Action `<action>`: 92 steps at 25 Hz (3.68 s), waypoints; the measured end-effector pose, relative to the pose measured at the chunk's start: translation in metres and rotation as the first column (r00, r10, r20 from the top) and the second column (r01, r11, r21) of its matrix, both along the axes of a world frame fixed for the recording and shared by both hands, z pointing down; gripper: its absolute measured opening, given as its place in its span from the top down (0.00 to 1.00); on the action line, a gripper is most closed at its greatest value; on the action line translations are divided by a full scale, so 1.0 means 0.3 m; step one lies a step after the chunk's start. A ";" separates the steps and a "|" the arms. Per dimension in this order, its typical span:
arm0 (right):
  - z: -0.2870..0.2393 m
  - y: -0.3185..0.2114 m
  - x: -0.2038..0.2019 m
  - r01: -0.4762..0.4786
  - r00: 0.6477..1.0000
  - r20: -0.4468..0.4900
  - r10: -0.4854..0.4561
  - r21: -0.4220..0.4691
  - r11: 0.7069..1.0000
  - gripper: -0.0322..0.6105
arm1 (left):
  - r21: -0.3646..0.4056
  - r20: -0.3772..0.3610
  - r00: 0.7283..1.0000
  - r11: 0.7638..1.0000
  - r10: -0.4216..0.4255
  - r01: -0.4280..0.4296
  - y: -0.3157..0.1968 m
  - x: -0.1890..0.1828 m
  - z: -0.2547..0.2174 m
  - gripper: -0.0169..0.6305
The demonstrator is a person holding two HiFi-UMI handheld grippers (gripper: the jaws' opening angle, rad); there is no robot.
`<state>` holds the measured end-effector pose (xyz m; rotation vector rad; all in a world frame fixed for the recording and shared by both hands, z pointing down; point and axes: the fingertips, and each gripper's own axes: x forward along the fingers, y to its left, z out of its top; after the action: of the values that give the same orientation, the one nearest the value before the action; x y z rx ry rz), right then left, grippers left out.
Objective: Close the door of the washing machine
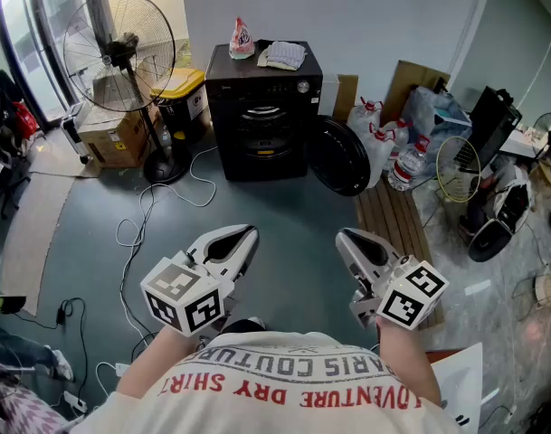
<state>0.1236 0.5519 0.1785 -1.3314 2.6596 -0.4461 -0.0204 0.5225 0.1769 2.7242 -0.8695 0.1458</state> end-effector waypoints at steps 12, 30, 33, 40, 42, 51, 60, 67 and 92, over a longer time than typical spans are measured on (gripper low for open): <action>0.077 -0.048 0.078 -0.034 0.999 0.004 0.034 -0.043 0.998 0.92 | -0.015 0.027 0.999 1.000 0.023 -0.023 -0.040 0.074 0.058 0.91; 0.279 -0.487 0.349 -0.132 0.990 0.029 0.139 -0.185 0.974 0.91 | -0.119 0.041 0.986 0.981 0.160 -0.154 -0.552 0.382 0.236 0.91; 0.320 -0.621 0.439 -0.163 0.983 0.050 0.178 -0.219 0.962 0.91 | -0.155 0.061 0.977 0.969 0.203 -0.192 -0.701 0.484 0.284 0.91; 0.419 -0.954 0.656 -0.278 0.946 0.086 0.313 -0.284 0.918 0.91 | -0.219 0.110 0.947 0.937 0.302 -0.273 -1.058 0.701 0.417 0.91; 0.456 -1.011 0.707 -0.301 0.931 0.109 0.348 -0.312 0.901 0.91 | -0.232 0.112 0.939 0.928 0.325 -0.293 -1.134 0.749 0.456 0.91; 0.633 -1.066 0.887 -0.392 0.896 0.031 0.442 -0.408 0.824 0.91 | -0.317 0.104 0.909 0.879 0.405 -0.356 -1.313 0.945 0.614 0.91; 0.812 -1.133 1.124 -0.429 0.888 -0.069 0.455 -0.481 0.765 0.67 | -0.369 0.156 0.896 0.866 0.415 -0.337 -1.395 1.089 0.730 0.91; 0.939 -1.268 1.261 -0.306 0.952 -0.180 0.248 -0.493 0.815 0.48 | -0.427 0.197 0.909 0.867 0.367 -0.258 -1.476 1.225 0.767 0.91; 1.587 -1.646 1.423 -0.052 0.838 -0.440 -0.323 -0.654 0.755 0.46 | -0.581 0.307 0.940 0.811 0.146 0.064 -1.669 1.306 0.980 0.91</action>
<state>0.5505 0.0582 0.6547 -1.6066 3.2411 -1.3017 0.3714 0.0218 0.4710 2.1532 -0.6918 0.7813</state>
